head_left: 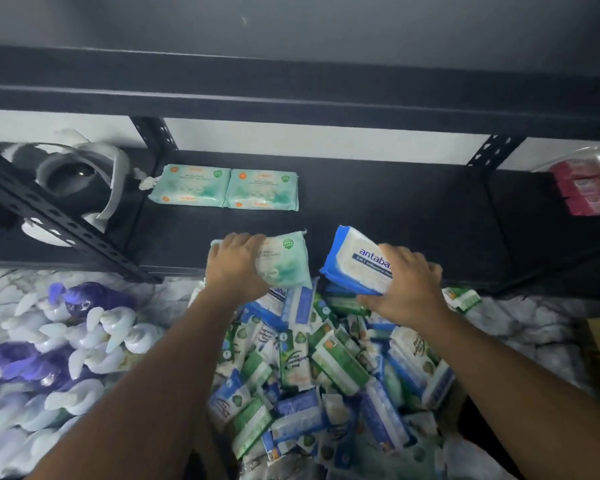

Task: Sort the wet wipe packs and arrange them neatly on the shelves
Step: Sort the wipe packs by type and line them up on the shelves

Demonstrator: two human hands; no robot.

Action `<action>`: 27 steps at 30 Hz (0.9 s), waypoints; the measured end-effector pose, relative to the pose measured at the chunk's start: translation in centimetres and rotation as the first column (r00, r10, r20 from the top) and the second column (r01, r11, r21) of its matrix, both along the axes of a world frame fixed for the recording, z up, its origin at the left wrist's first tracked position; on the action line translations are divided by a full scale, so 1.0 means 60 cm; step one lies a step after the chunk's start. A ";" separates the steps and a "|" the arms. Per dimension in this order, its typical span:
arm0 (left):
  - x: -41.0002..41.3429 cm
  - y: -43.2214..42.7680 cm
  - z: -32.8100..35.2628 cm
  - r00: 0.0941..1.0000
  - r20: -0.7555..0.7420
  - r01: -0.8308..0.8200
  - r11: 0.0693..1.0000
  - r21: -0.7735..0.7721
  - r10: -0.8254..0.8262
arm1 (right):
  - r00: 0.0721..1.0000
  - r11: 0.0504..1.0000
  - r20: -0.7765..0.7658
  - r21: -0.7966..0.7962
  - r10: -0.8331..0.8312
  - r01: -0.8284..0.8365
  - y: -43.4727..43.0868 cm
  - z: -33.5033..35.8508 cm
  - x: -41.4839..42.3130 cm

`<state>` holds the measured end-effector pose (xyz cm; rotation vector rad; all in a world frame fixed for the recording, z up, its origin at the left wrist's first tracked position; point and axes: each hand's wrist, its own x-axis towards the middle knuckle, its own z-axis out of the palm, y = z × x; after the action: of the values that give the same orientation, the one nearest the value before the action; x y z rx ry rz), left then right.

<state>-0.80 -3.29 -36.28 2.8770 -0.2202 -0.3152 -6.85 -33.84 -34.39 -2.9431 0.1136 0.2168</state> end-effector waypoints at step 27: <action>0.285 -0.089 -0.104 0.979 0.204 0.003 0.995 0.101 -0.023 | 0.996 0.998 0.063 -0.018 -0.064 0.065 0.001 -0.167 0.272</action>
<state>16.27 -8.61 -42.53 3.0084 -0.2667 -0.0312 9.46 -33.79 -44.44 -2.9574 0.2023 0.1148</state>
